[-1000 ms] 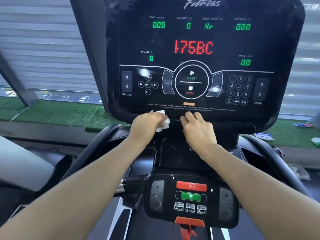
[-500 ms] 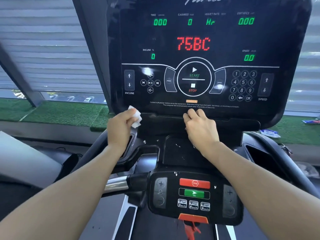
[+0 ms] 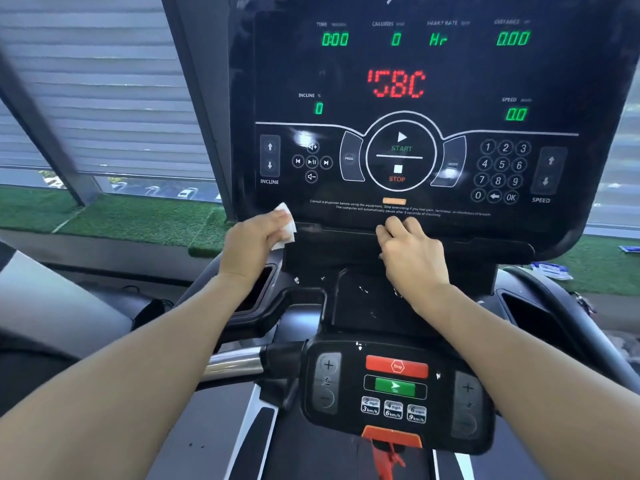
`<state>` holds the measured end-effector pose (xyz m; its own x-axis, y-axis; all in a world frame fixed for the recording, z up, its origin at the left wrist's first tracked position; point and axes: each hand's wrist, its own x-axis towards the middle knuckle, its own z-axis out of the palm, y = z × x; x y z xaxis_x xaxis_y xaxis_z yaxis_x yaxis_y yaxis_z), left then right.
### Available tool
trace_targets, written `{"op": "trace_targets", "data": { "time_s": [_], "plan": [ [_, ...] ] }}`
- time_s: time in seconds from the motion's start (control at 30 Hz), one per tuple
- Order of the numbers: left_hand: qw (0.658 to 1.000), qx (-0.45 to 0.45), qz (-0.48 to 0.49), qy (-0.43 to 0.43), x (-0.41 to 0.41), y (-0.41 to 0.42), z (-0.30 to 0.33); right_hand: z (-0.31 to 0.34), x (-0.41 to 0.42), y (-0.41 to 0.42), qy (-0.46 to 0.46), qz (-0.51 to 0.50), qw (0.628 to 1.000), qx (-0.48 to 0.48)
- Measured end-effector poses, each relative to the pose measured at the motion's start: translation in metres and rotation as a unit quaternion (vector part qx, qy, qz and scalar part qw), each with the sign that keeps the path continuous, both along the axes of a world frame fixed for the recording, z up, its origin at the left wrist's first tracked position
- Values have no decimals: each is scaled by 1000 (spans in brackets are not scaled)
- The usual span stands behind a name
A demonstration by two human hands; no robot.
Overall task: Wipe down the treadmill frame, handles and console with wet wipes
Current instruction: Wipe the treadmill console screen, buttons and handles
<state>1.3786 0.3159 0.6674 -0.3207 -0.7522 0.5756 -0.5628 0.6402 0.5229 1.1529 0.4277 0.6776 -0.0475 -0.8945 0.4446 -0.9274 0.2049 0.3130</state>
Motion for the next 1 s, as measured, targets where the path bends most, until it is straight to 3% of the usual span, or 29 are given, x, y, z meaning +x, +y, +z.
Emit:
{"op": "trace_targets", "data": {
  "time_s": [0.13, 0.37, 0.43, 0.57, 0.67, 0.77, 0.87, 1.0],
  "plan": [
    [995, -18, -91, -28, -29, 4, -1, 2, 0, 0, -6, 7, 1000, 4],
    [982, -38, -146, -117, -22, -4, -8, 4, -4, 2, -20, 27, 999, 6],
    [979, -37, -171, -101, -23, -2, -13, 3, -4, 3, -21, 29, 999, 0],
    [963, -161, -169, -136, -50, 4, -21, 3, -6, 1, -39, 38, 998, 8],
    [959, -198, -145, -139, -69, 12, -18, 12, -8, 6, -22, 35, 999, 24],
    [954, -230, -141, -129, -83, 20, -14, 13, -15, 12, -62, 50, 995, 61],
    [960, -187, -151, -145, -110, 36, -2, 17, -28, 27, -73, 31, 997, 25],
    [976, -107, -160, -105, -144, 58, 2, 20, -52, 49, -99, 13, 995, -26]
  ]
}}
